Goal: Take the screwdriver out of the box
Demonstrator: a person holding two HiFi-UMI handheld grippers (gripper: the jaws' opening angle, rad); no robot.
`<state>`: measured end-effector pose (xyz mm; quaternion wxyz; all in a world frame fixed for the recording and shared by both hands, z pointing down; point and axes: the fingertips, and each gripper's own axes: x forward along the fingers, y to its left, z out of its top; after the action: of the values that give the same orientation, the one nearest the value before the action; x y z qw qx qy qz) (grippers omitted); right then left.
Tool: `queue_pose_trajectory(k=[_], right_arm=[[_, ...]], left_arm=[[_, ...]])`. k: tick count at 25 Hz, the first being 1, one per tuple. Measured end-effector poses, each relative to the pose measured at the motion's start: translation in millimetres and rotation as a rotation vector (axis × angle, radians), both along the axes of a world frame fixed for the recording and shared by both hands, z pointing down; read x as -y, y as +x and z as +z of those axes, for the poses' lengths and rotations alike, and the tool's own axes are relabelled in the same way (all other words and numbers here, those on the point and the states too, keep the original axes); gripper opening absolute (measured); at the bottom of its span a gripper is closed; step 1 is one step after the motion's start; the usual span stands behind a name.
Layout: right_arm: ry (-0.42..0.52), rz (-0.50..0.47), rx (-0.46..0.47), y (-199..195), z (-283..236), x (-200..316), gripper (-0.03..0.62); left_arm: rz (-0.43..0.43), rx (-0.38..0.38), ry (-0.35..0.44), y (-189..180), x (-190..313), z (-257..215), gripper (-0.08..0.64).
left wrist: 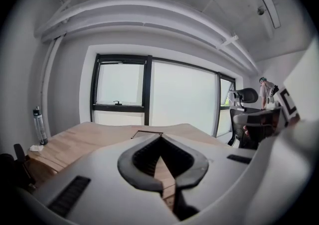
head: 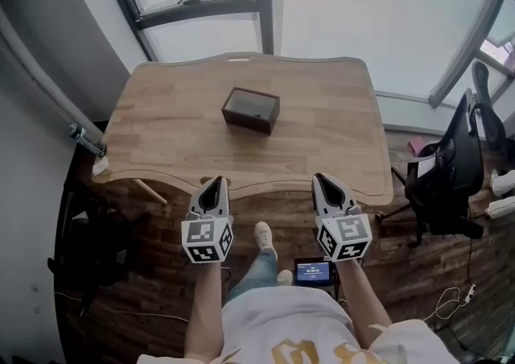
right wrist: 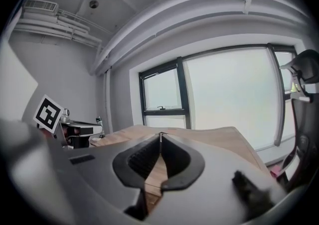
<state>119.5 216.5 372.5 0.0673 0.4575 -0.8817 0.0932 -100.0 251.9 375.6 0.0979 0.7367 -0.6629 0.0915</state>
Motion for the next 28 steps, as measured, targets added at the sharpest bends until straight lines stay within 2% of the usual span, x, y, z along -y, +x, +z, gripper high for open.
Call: queue_pose_trajectory(k=[4,9,18,28], right_arm=[[-0.009,-0.005,-0.015,-11.3,6.2,37.0,0.032],[-0.030,0.001,-0.045,-26.1,14.4,97.9,0.032],[-0.089,0.036,-0.057,-63.4,31.3,206.2,0.032],[-0.124,0.086,-0.079,-81.3,49.4,271.6,0.032]], left_arm=[[0.002,-0.010,-0.008,-10.2,38.4,6.4,0.014],[0.023,-0.026,-0.008,-21.0,110.2,11.5,0.014],[0.068,-0.017,-0.047,-56.0,225.5,25.0,0.013],[0.148,-0.023,-0.072,-72.6,305.7,48.2,0.014]])
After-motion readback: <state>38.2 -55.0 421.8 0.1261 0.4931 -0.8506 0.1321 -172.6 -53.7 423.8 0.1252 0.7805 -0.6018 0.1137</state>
